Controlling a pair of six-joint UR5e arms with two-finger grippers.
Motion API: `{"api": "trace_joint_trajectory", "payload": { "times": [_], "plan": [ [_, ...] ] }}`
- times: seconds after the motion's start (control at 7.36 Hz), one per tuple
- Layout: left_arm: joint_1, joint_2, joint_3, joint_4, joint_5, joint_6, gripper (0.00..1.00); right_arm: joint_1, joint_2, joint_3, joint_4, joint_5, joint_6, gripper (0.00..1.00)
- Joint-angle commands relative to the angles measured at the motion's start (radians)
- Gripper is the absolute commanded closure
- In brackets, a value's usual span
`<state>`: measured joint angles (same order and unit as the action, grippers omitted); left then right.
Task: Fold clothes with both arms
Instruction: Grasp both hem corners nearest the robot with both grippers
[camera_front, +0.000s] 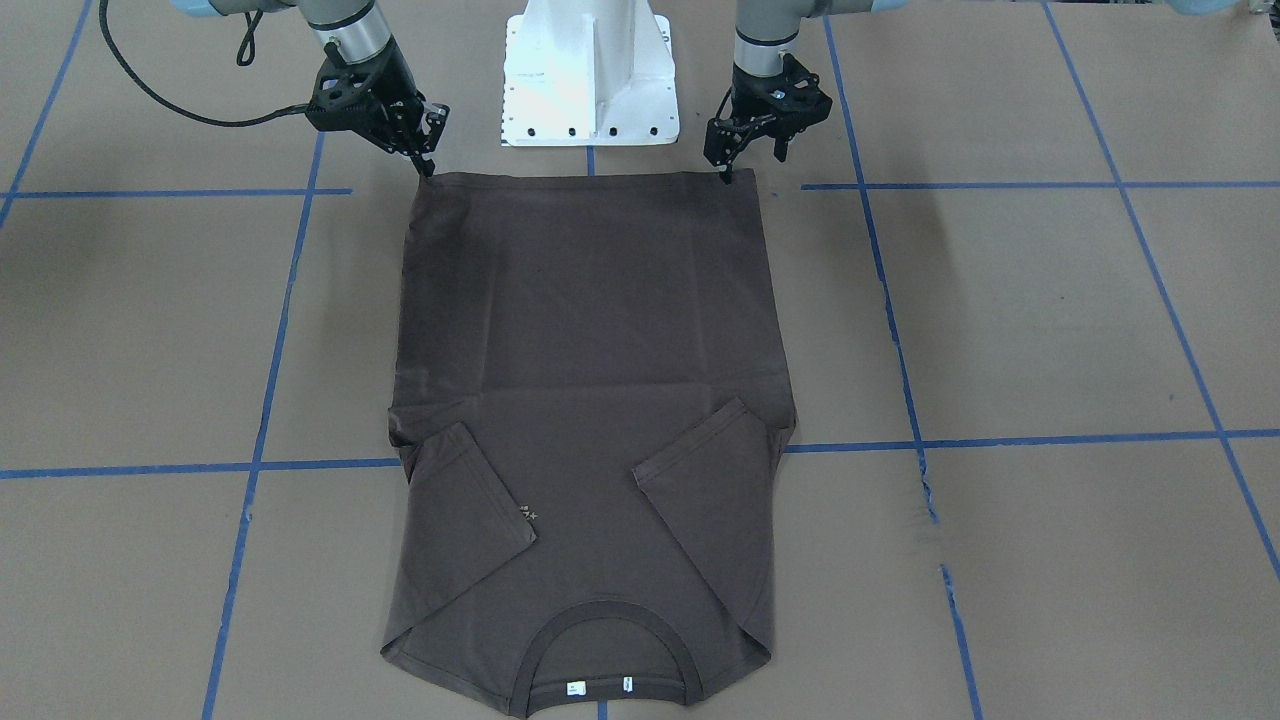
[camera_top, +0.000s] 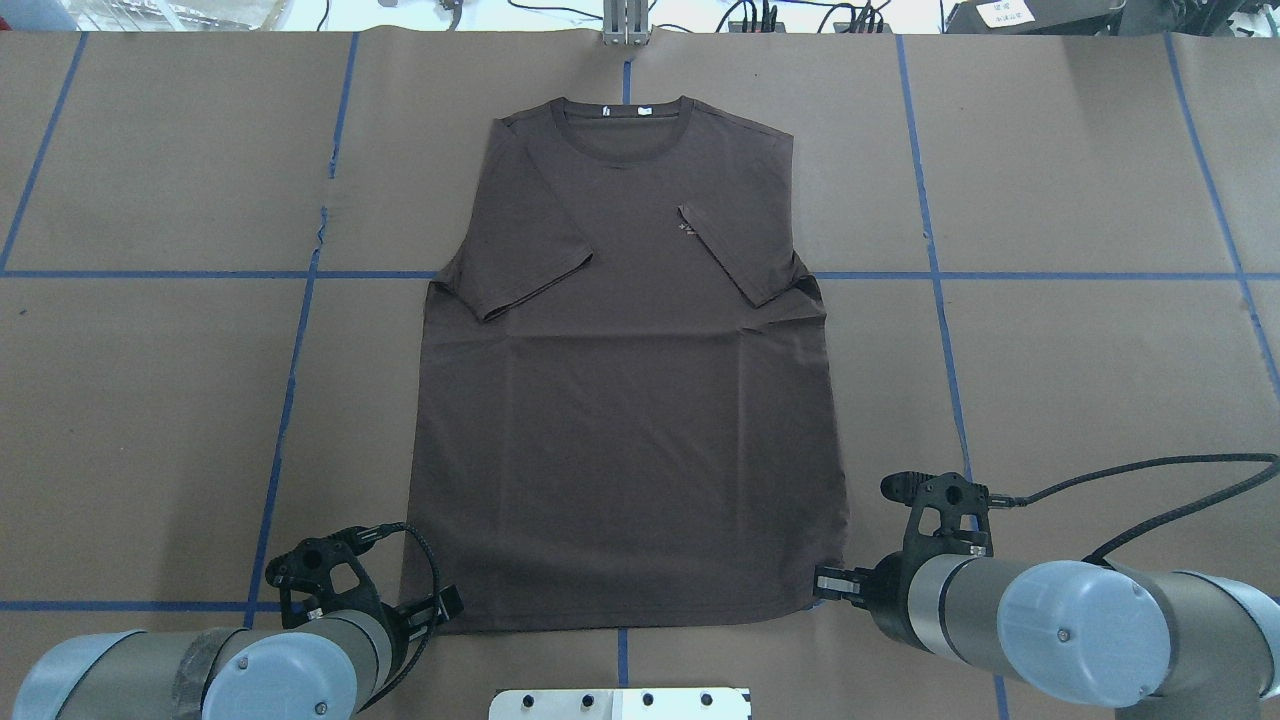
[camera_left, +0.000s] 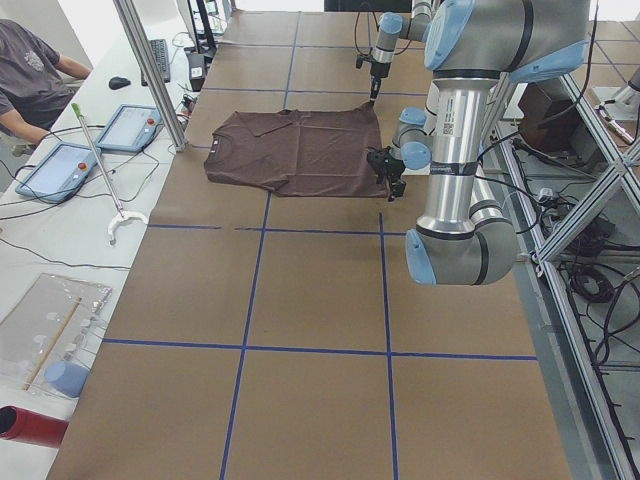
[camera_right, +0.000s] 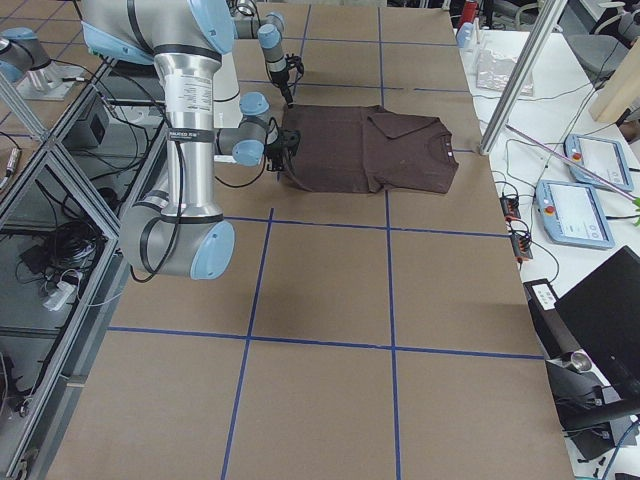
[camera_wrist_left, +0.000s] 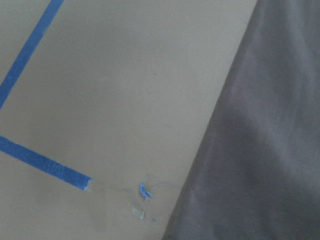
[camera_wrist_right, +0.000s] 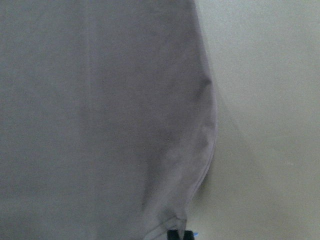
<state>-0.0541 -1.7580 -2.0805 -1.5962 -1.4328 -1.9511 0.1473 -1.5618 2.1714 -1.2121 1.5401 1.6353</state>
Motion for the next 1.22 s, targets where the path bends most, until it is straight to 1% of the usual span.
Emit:
{"api": "trace_joint_trajectory", "payload": {
  "times": [0.0,0.27,0.41,0.54,0.82,0.95,1.09],
  "plan": [
    [0.003,-0.001,0.004,-0.001,0.0,0.0,0.01,0.0,-0.001,0.001,0.0,0.0,0.0,1.0],
    [0.005,-0.005,0.011,-0.001,-0.001,0.0,0.04,0.0,-0.001,-0.001,0.0,0.0,0.0,1.0],
    [0.007,-0.006,0.013,-0.001,-0.002,-0.005,0.11,0.0,-0.001,0.002,0.0,0.0,0.0,1.0],
    [0.01,-0.006,0.013,0.001,0.0,-0.021,0.23,0.0,-0.001,0.004,0.0,0.0,0.0,1.0],
    [0.011,-0.006,0.013,0.001,0.002,-0.037,0.52,0.002,-0.004,0.002,0.0,0.0,0.0,1.0],
    [0.013,-0.006,0.013,0.001,0.003,-0.037,0.61,0.002,-0.006,0.004,0.0,0.0,0.0,1.0],
    [0.013,-0.006,0.013,0.001,0.003,-0.038,0.69,0.002,-0.007,0.004,0.0,0.0,0.0,1.0]
  ]
}}
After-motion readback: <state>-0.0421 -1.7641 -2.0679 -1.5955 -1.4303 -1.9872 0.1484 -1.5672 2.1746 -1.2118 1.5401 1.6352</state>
